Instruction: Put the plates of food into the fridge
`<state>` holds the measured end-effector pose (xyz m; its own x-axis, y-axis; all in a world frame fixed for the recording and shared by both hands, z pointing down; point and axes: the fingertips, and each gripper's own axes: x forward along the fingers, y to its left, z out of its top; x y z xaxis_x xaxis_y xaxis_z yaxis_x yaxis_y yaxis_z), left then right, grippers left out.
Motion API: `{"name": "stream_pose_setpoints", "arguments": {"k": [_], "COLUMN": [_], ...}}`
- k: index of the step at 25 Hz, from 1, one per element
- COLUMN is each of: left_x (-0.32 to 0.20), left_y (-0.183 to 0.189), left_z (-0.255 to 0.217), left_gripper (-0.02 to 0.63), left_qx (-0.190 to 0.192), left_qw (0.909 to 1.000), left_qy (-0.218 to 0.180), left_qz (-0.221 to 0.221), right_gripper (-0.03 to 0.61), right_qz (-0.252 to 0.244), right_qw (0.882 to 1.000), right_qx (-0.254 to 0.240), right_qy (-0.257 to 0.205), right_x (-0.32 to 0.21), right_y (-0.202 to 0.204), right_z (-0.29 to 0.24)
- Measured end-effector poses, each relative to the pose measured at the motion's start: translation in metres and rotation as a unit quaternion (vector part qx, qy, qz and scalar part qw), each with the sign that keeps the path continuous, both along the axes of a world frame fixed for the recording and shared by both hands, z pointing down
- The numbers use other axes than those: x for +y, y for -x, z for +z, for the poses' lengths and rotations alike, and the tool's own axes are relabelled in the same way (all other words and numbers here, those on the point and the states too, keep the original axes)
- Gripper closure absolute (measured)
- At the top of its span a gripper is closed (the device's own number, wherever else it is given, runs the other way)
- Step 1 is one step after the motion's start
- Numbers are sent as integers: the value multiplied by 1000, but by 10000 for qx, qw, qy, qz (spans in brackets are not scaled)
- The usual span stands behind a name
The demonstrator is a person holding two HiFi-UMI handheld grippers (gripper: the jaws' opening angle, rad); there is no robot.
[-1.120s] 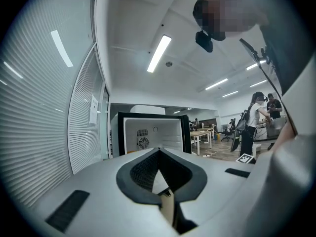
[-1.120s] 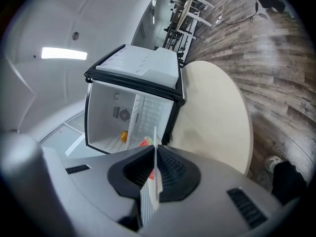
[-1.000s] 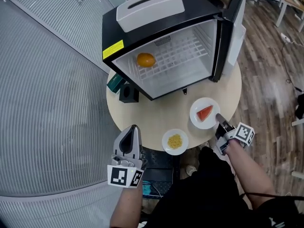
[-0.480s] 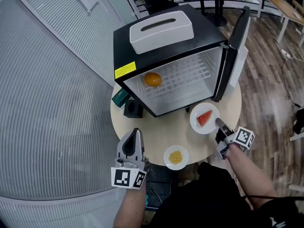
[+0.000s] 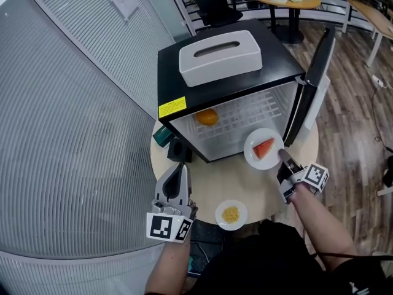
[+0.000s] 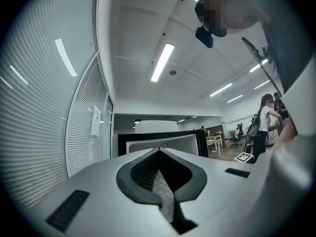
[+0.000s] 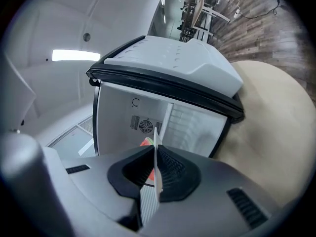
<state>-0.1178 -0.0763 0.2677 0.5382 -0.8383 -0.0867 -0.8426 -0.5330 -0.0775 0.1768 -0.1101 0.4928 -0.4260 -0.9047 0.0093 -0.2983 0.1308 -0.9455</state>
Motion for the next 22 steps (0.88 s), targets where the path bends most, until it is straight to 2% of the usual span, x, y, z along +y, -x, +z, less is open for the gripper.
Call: {"name": "stream_pose_setpoints", "arguments": {"k": [6, 14, 22], "left_x": [-17, -33, -52], "left_y": [-9, -15, -20], "left_z": [-10, -11, -4], "left_gripper": [607, 608, 607], "left_qx": [-54, -167, -190], "left_qw": [10000, 9999, 9998], "left_qy": [-49, -2, 88], "left_qz": [38, 23, -6], "right_gripper": [558, 558, 558], "right_qz": [-91, 106, 238], "right_qw": [9999, 9992, 9989], "right_qx": [-122, -374, -387], "right_qy": [-80, 107, 83], "right_x": [-29, -60, -86], "right_y": [7, 2, -1], "right_z": [-12, -9, -12]}}
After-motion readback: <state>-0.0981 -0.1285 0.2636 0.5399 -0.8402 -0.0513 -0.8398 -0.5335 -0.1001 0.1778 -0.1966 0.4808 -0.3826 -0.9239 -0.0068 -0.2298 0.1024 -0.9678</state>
